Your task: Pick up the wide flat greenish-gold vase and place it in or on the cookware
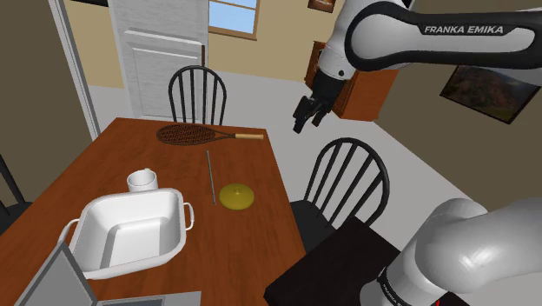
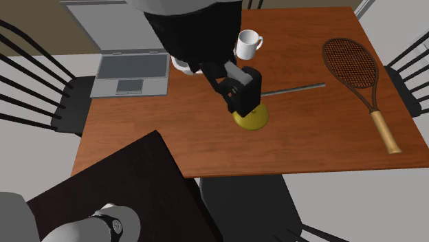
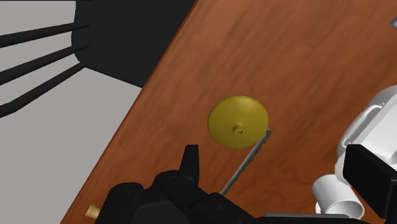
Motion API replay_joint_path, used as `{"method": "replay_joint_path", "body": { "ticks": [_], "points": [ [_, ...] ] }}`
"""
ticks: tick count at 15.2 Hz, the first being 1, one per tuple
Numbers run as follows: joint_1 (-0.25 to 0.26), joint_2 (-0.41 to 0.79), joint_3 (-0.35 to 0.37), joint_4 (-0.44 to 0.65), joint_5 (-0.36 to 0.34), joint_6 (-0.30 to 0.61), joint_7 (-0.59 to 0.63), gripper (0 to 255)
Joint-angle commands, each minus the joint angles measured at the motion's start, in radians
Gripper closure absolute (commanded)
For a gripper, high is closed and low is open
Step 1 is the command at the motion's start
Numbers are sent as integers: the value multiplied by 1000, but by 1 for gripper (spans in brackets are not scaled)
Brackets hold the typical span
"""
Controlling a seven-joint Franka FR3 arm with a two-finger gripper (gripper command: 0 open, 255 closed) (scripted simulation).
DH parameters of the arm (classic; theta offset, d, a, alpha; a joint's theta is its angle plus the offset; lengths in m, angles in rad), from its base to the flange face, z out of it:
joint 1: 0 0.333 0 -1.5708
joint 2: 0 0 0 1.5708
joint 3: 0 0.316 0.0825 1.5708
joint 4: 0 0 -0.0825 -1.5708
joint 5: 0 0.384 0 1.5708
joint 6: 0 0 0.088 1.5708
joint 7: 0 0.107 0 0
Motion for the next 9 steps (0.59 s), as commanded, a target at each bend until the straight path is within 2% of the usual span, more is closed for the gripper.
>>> {"method": "replay_joint_path", "body": {
  "ticks": [1, 9],
  "points": [
    [-3, 61, 4, -6, 2, 61, 4, 0],
    [-10, 323, 30, 6, 1, 281, 33, 0]
  ]
}}
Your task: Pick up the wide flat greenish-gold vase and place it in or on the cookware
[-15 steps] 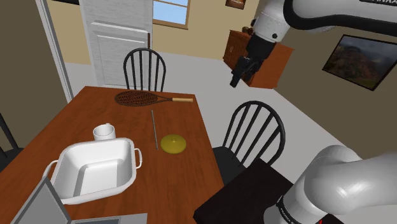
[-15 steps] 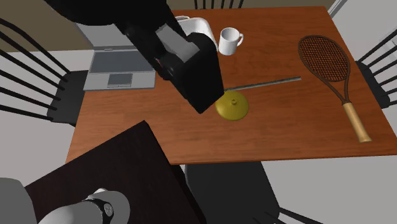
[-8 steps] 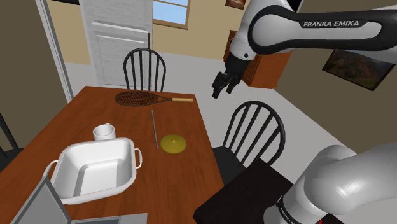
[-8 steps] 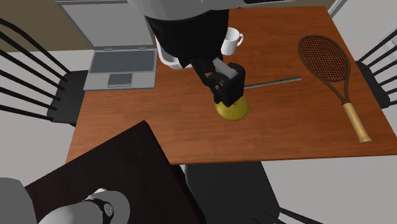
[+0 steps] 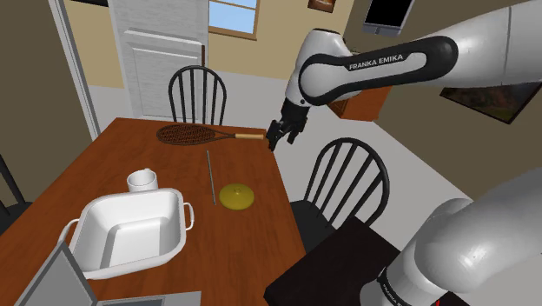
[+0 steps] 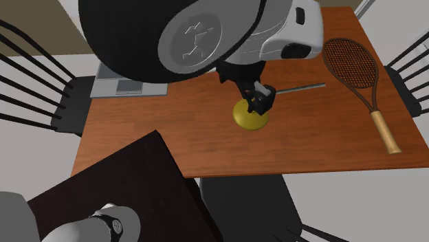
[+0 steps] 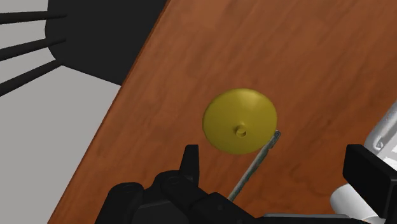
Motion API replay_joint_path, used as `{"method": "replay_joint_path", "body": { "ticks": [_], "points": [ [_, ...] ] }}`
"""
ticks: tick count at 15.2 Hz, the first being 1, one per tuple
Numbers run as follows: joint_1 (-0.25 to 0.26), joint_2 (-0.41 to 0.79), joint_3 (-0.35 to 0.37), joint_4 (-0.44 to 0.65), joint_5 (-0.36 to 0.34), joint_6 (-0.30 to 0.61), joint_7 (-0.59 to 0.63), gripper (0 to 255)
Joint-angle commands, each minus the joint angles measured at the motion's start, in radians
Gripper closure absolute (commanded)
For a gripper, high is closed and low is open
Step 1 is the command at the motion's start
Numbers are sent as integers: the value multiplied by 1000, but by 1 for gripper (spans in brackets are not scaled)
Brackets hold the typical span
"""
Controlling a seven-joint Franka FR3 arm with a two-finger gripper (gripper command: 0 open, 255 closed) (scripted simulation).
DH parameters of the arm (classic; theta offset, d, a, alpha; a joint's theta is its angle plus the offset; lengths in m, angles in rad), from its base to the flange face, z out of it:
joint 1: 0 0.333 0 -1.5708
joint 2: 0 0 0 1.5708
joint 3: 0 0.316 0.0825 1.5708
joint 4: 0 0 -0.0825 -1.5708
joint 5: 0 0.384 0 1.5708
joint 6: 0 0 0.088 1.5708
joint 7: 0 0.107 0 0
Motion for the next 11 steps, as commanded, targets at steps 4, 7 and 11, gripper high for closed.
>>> {"method": "replay_joint_path", "body": {
  "ticks": [4, 7, 11],
  "points": [
    [-4, 187, 13, 48, -11, 122, 23, 0],
    [-4, 301, 18, 88, -22, 183, 39, 0],
    [-1, 455, 19, 159, -40, 250, 61, 0]
  ]
}}
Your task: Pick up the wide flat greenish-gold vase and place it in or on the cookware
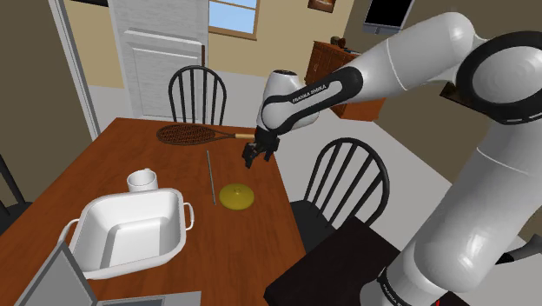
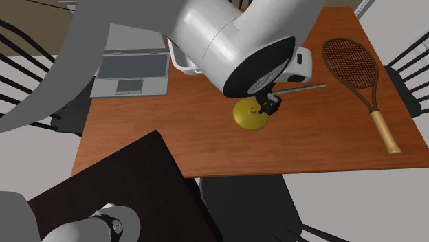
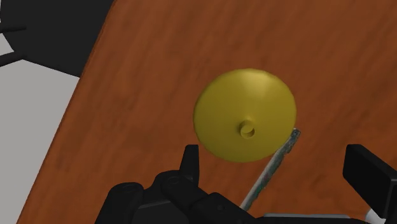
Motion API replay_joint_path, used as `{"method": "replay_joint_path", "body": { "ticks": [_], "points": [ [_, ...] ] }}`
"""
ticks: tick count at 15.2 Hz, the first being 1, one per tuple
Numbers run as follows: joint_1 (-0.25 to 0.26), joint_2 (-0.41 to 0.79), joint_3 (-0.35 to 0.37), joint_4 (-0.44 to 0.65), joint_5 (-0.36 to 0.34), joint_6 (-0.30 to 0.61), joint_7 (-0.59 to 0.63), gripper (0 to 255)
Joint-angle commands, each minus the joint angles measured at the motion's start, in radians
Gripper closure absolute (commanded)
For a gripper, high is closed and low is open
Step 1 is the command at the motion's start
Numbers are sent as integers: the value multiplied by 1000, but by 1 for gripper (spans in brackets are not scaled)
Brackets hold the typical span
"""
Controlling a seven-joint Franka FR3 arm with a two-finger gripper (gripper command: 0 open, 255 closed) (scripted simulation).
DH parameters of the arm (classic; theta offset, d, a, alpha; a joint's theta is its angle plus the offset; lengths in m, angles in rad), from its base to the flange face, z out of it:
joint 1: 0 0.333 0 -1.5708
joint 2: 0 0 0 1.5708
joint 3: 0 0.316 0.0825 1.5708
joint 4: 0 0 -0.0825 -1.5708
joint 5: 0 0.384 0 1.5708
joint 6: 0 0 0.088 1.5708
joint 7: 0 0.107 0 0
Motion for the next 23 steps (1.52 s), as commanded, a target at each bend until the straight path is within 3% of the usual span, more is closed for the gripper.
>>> {"method": "replay_joint_path", "body": {
  "ticks": [1, 10, 18, 23],
  "points": [
    [6, 81, 2, 43, -11, 31, 18, 0],
    [30, 433, -15, 283, -43, 108, 56, 0],
    [41, 532, -23, 314, -52, 175, 62, 0],
    [41, 532, -23, 314, -52, 175, 62, 0]
  ]
}}
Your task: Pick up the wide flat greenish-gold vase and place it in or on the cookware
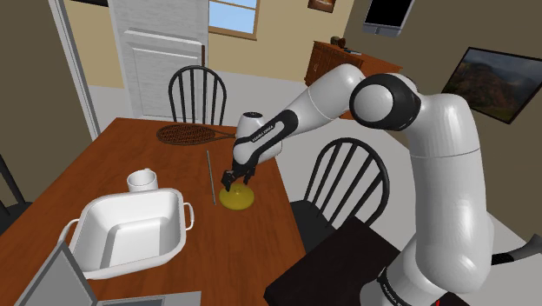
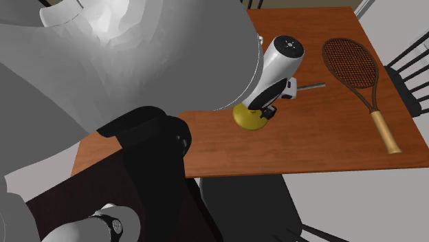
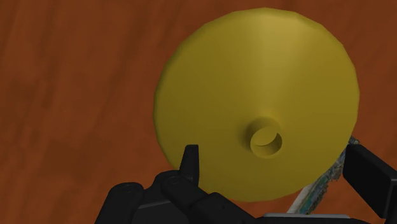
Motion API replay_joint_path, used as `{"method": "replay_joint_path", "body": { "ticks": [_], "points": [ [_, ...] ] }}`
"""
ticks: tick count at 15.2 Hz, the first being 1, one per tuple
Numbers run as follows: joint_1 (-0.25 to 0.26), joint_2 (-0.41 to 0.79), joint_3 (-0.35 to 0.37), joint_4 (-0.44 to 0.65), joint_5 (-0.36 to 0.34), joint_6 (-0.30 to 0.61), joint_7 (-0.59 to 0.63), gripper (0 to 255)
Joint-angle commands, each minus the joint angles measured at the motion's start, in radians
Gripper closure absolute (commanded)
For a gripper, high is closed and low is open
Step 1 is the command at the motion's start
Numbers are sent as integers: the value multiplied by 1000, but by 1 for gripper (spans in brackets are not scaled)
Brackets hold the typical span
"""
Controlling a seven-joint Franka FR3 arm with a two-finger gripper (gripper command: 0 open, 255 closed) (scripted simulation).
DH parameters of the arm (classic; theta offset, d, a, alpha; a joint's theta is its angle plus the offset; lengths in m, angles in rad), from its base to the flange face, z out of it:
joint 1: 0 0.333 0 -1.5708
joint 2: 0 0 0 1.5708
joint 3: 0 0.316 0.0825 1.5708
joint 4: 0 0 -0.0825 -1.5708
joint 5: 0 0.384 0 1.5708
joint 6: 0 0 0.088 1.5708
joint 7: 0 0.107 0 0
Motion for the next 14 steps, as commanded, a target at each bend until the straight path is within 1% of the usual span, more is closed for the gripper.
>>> {"method": "replay_joint_path", "body": {
  "ticks": [1, 3, 4, 14],
  "points": [
    [0, 0, 0, 0, 0, 0, 0, 0],
    [0, 0, 0, 0, 0, 0, 0, 0],
    [0, 0, 0, 0, 0, 0, 0, 255],
    [-1, -11, 1, -2, 1, -8, 0, 255]
  ]
}}
